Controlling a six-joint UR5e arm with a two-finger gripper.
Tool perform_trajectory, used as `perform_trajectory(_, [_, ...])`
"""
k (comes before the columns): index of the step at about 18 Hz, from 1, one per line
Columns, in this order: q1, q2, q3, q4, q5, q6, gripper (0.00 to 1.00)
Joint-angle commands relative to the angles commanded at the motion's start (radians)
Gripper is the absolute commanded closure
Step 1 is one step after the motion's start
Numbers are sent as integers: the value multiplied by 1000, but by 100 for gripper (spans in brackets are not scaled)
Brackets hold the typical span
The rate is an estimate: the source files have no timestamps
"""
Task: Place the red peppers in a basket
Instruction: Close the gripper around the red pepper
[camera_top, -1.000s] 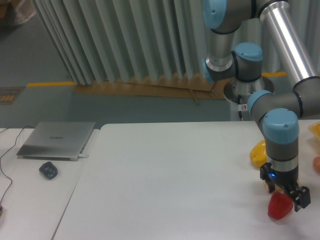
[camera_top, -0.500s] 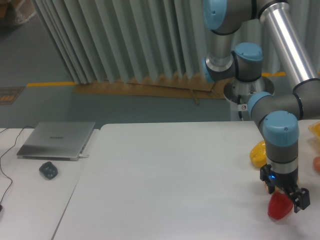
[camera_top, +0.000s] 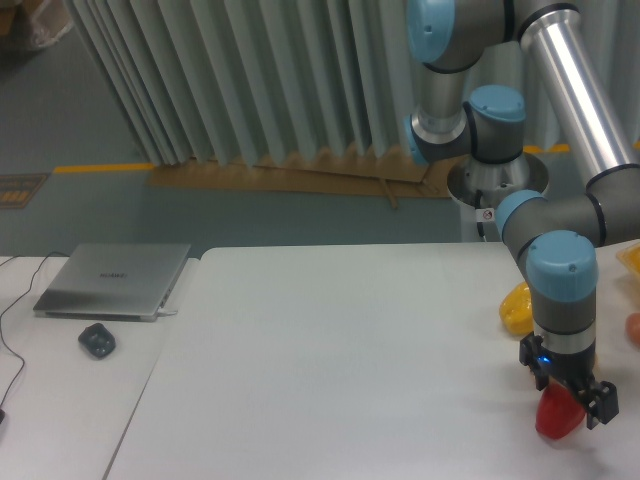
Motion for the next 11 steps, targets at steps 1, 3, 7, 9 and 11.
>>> perform_trajectory(1, [0,-2,0,0,0,0,0])
perform_trajectory(3, [0,-2,0,0,0,0,0])
perform_trajectory(7, [-2,-5,0,0,-2,2,13])
perform_trajectory(9, [-3,-5,-2,0,-2,2,20])
perform_trajectory(11, [-3,-5,0,0,-2,2,29])
